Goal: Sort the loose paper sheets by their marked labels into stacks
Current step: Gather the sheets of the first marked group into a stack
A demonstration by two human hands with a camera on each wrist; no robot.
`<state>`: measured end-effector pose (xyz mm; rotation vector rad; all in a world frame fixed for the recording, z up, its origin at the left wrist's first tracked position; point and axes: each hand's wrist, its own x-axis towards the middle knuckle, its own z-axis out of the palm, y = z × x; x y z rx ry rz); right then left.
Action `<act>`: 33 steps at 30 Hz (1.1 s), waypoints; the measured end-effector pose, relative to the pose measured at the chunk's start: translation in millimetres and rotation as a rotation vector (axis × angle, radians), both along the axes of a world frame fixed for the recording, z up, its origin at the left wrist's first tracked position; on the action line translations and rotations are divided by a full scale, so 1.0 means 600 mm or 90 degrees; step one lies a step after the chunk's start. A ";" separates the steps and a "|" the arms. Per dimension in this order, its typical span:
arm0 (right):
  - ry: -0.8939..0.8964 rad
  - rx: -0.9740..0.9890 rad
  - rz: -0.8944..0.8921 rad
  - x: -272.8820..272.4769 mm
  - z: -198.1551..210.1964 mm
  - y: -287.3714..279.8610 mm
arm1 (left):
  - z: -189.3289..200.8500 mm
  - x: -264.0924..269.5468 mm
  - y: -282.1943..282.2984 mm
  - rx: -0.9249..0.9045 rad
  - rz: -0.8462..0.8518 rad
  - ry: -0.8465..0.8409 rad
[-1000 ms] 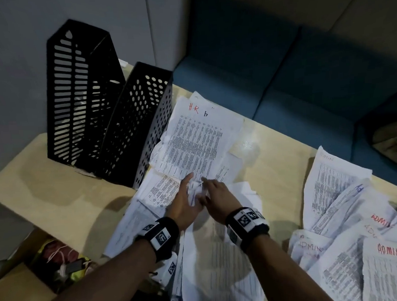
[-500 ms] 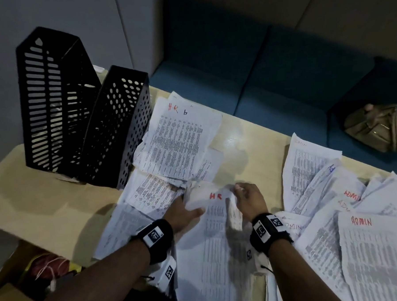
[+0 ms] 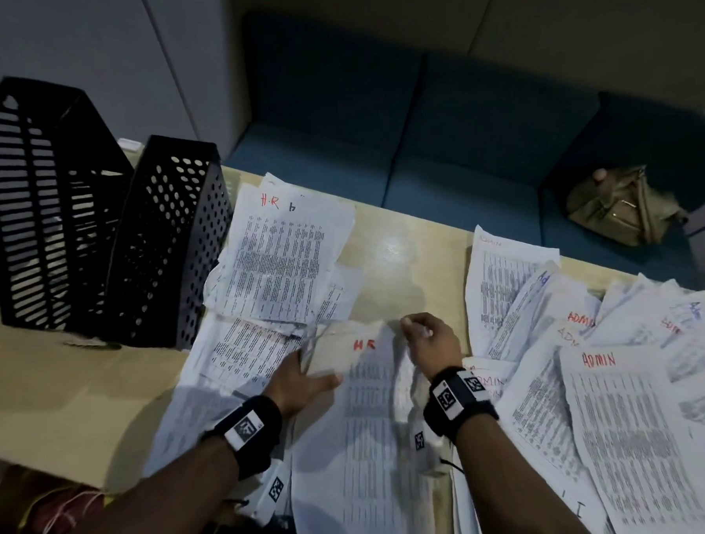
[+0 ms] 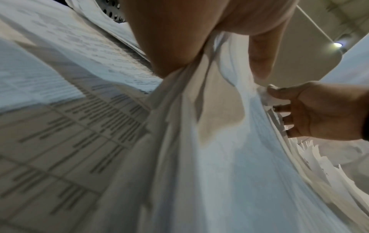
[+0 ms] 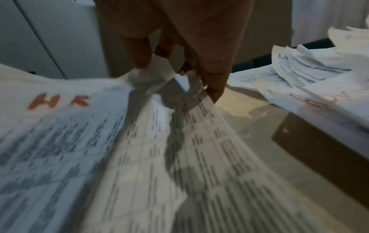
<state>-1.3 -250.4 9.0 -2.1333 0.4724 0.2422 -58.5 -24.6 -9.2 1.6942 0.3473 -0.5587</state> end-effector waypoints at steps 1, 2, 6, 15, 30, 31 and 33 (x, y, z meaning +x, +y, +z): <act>0.012 -0.009 0.002 0.002 -0.004 -0.001 | 0.001 0.000 -0.002 0.004 0.010 -0.008; 0.014 -0.007 -0.018 0.003 -0.007 -0.002 | 0.001 -0.001 -0.004 0.004 0.020 -0.011; 0.037 -0.015 -0.053 0.000 -0.019 -0.004 | -0.006 0.000 -0.007 -0.009 0.085 0.017; 0.131 0.144 -0.075 -0.010 -0.033 0.008 | -0.029 -0.021 -0.016 0.008 0.070 0.034; 0.021 0.122 -0.071 -0.074 -0.026 -0.025 | 0.009 0.104 0.034 0.136 0.156 -0.172; 0.020 0.103 -0.103 -0.073 -0.031 -0.033 | -0.002 0.113 0.047 0.234 0.126 -0.210; 0.023 0.076 -0.157 -0.073 -0.037 -0.051 | -0.027 0.117 0.077 0.441 0.004 -0.213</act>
